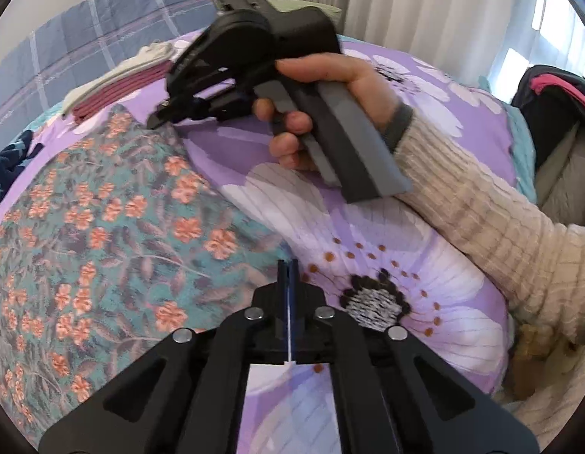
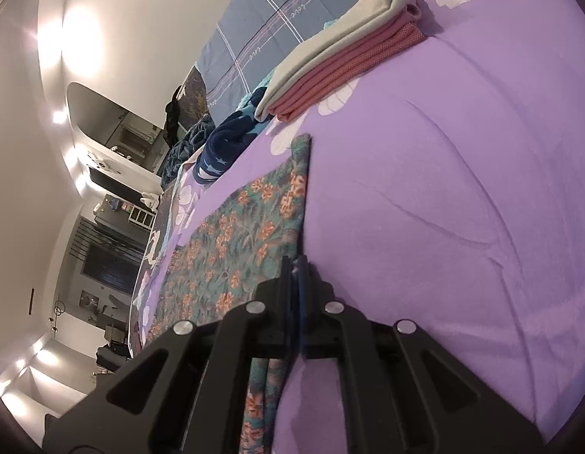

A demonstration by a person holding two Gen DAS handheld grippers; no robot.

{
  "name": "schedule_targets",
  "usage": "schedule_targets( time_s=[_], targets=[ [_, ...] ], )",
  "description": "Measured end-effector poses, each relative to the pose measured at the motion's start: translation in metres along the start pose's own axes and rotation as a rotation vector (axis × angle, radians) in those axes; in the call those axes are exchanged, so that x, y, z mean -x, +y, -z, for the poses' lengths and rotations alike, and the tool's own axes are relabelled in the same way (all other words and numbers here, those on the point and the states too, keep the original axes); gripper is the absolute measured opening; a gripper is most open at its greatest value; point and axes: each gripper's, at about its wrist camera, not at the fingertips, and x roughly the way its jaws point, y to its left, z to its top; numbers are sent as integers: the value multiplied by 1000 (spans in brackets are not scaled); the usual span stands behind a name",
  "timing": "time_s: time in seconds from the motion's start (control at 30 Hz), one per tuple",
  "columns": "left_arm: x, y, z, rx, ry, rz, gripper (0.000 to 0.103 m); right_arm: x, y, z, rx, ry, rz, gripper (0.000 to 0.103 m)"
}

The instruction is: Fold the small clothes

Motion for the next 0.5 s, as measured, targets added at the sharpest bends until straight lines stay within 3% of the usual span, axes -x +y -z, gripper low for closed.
schedule_targets(
  time_s=[0.1,0.23,0.27,0.33,0.5],
  targets=[
    [-6,-9,3,-36,10,-32,0,6,-4,-1,-14,-35,-4,3],
    [-1,-11,0,-48,-15,-96,0,8,-6,1,-13,-14,-14,3],
    [1,-13,-1,-61,-26,-121,3,8,-6,1,-11,-11,-13,3],
    [4,-18,-2,-93,-44,-164,21,9,-5,2,-7,-8,-16,4],
    [-6,-25,-4,-127,-33,-225,29,9,-4,2,-12,7,-27,5]
  ],
)
